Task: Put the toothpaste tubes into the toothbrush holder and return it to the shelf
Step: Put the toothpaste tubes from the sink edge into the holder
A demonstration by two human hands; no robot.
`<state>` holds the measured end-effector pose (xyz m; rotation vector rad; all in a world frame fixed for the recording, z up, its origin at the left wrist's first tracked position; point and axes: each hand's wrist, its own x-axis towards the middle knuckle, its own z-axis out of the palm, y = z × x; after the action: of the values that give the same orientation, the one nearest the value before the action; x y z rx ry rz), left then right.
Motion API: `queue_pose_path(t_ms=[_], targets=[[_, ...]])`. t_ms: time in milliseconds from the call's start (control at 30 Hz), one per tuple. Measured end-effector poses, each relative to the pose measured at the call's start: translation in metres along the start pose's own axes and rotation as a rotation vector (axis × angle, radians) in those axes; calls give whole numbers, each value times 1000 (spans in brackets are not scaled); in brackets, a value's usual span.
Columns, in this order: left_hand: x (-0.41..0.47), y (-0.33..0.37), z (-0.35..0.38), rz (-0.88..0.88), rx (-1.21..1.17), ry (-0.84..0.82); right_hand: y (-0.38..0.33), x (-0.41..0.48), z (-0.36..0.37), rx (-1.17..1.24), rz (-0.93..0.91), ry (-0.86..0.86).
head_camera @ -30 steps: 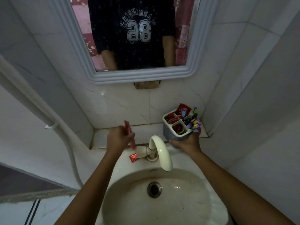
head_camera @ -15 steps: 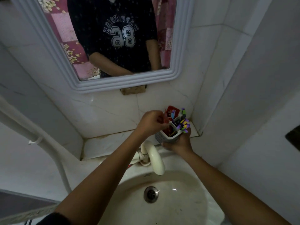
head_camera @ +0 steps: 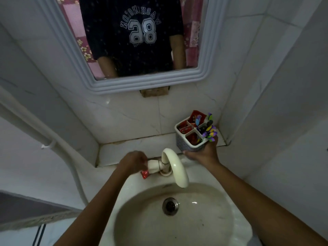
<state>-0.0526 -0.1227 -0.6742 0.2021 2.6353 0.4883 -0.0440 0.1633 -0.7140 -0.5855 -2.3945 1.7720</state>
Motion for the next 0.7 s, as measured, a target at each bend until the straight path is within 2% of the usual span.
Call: queue_pose_path(t_ms=[67, 333, 533, 600, 700], targets=[[-4, -8, 20, -1, 63, -50, 2, 0, -1, 5, -14, -5], [1, -14, 39, -4, 85, 151, 3, 2, -1, -9, -9, -19], [-7, -34, 2, -2, 287, 185, 5, 8, 2, 116, 73, -56], [-16, -40, -15, -7, 273, 219, 3, 7, 2, 83, 64, -43], [-27, -42, -44, 0, 127, 268, 3, 7, 2, 94, 83, -51]])
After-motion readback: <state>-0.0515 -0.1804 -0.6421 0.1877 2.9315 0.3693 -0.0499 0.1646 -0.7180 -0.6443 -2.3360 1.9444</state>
